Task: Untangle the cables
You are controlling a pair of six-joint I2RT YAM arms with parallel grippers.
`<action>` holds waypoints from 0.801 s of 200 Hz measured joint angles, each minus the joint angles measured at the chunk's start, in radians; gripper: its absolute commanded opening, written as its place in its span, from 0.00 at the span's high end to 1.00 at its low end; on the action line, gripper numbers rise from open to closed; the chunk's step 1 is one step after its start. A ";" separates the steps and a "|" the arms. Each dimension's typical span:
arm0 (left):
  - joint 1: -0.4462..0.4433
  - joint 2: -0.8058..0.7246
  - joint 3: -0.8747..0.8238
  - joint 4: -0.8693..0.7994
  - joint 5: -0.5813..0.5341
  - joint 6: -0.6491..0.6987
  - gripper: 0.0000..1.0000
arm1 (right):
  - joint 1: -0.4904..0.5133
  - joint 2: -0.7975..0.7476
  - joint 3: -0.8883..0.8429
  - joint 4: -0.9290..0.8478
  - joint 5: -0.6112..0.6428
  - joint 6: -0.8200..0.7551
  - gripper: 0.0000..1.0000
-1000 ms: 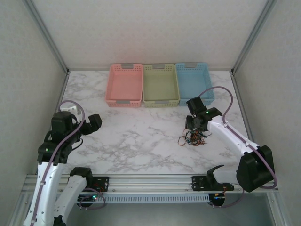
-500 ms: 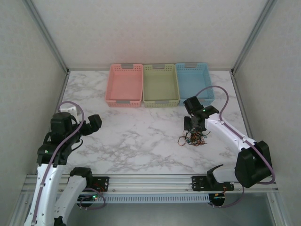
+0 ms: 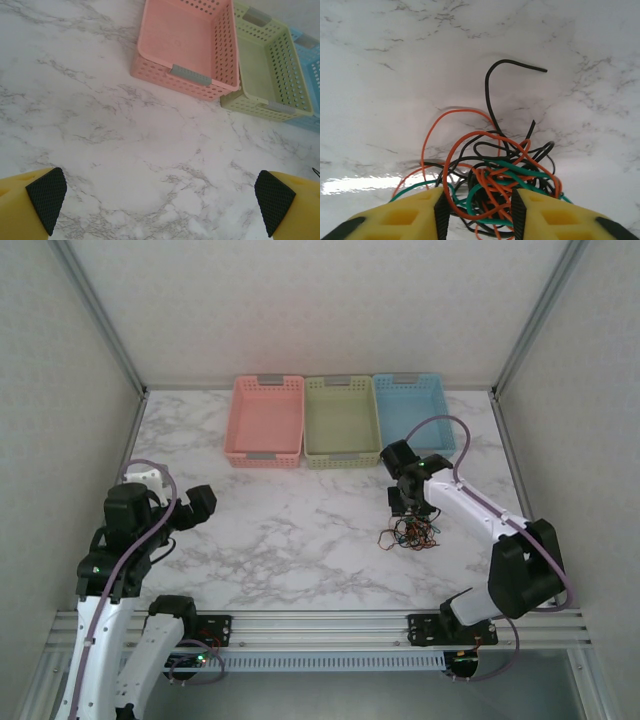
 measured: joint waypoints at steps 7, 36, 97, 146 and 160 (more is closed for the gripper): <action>0.000 0.000 0.000 0.000 0.000 0.000 0.00 | 0.000 0.005 0.002 -0.001 0.003 -0.005 0.79; 0.000 0.000 0.000 0.000 0.003 0.000 0.01 | 0.001 0.016 0.006 -0.003 0.007 -0.024 0.97; -0.012 0.011 0.003 0.000 0.106 -0.003 0.09 | 0.019 -0.063 0.020 0.049 -0.193 -0.040 1.00; -0.040 0.032 0.011 0.055 0.236 -0.072 0.09 | 0.132 -0.128 0.097 0.156 -0.423 0.034 1.00; -0.056 0.040 0.010 0.071 0.254 -0.088 0.09 | 0.182 -0.111 0.126 0.179 -0.458 0.057 1.00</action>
